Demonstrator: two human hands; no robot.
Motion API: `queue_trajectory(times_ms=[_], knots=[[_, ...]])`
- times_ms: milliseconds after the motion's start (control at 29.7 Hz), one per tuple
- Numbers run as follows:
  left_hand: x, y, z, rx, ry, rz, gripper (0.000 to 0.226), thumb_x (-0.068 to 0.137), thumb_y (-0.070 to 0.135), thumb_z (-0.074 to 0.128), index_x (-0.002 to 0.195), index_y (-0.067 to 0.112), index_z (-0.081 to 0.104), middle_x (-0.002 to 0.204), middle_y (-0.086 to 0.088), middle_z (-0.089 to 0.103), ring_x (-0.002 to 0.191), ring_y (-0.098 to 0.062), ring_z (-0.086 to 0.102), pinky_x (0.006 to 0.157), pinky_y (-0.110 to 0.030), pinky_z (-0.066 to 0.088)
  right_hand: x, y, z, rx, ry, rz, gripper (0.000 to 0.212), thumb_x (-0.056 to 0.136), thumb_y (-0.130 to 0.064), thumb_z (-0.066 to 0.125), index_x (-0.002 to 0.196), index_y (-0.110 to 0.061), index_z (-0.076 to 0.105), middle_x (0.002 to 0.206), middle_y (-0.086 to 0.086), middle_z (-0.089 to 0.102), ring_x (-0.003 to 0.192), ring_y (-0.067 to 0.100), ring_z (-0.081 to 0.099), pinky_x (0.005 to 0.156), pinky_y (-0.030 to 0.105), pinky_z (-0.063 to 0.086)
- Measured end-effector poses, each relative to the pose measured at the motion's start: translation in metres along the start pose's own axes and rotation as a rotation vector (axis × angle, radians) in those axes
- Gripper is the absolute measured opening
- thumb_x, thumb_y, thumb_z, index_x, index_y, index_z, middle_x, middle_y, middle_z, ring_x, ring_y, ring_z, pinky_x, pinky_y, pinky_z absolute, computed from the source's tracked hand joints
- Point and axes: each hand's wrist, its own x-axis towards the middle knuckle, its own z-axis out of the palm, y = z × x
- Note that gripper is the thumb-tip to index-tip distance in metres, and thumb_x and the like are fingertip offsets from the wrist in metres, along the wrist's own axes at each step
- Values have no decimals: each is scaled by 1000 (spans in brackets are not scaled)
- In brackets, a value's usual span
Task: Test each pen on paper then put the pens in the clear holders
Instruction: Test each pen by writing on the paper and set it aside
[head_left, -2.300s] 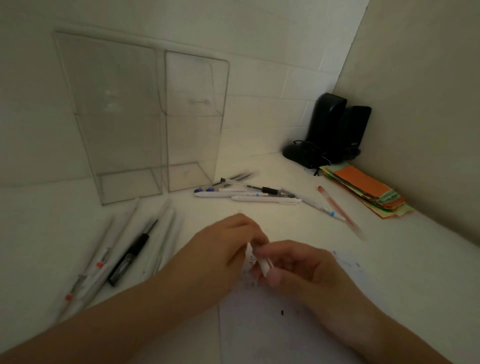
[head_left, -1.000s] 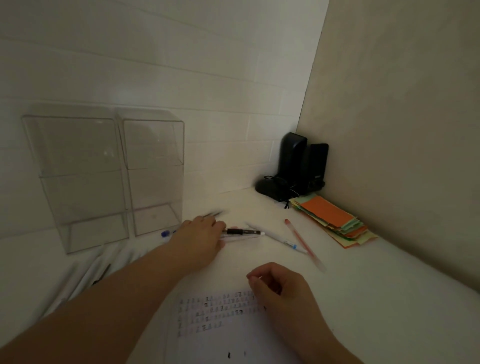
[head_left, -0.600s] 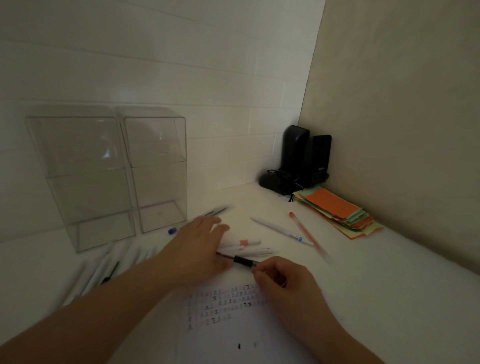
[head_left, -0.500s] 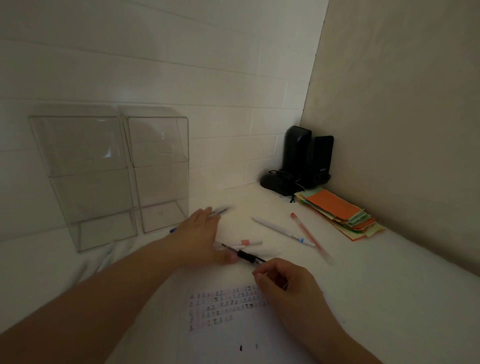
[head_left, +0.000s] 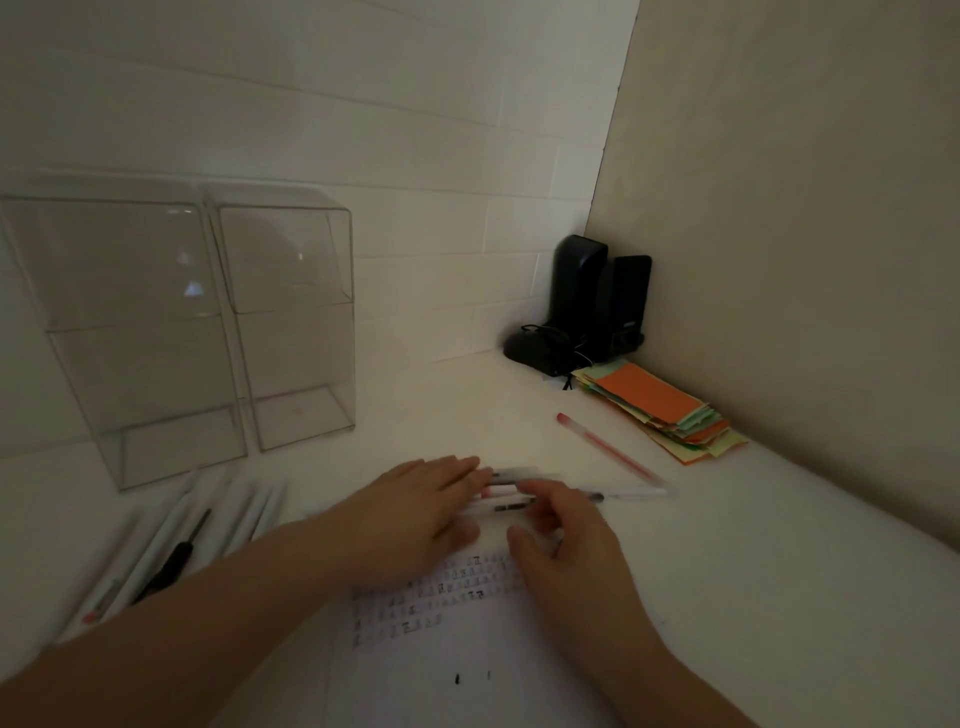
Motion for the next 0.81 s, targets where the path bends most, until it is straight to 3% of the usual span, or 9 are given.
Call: queue_trajectory(times_ms=[135, 202, 304, 405, 573, 708, 809], knots=[[-17, -3, -5, 15, -62, 36, 80, 75, 73, 6, 143, 33, -5, 153, 11, -11, 137, -1, -12, 109, -19, -9, 0, 3, 5, -218, -18, -33, 40, 88, -13, 52, 126, -19, 48, 107, -7, 37, 112, 11, 39, 98, 16, 27], [-25, -3, -8, 1, -45, 13, 88, 66, 77, -3, 141, 34, -13, 150, 15, -17, 132, 3, -21, 106, -19, -15, -1, 3, 6, -278, -39, -69, 37, 89, -15, 51, 126, -19, 50, 107, -7, 33, 111, 10, 36, 99, 16, 25], [-41, -5, -13, -16, -13, -134, 112, 40, 88, -23, 138, 33, -23, 140, 18, -30, 128, 0, -28, 108, -29, -16, -2, 2, 5, -299, -26, -102, 32, 90, -17, 52, 122, -19, 54, 106, -7, 31, 106, 8, 33, 96, 13, 23], [-55, -2, -12, -117, -122, -267, 129, 25, 92, -21, 138, 30, -24, 133, 19, -35, 130, -4, -28, 110, -35, -14, -2, 1, 6, -336, -27, -123, 28, 91, -17, 51, 119, -19, 55, 110, -6, 35, 106, 10, 34, 94, 14, 23], [-37, 12, 3, -151, -56, -183, 122, 35, 92, -17, 140, 29, -23, 140, 15, -35, 132, -8, -31, 110, -37, -17, -3, 0, 10, -308, -18, -161, 20, 89, -9, 51, 104, -23, 51, 104, -9, 41, 97, 9, 36, 80, 15, 25], [-15, 25, 3, -305, -40, -118, 92, 70, 81, 14, 142, 30, -14, 148, 11, -26, 134, -5, -26, 112, -35, -14, -2, 3, 11, -329, -34, -193, 21, 88, -8, 51, 102, -19, 62, 98, -8, 43, 93, 9, 35, 76, 12, 28], [-17, 30, -1, -519, 60, -50, 84, 75, 64, 32, 143, 32, -4, 150, 17, -14, 134, 2, -19, 114, -30, -4, -3, 4, 10, -348, -66, -234, 19, 90, -14, 52, 97, -22, 67, 91, -5, 45, 88, 12, 37, 73, 11, 28]])
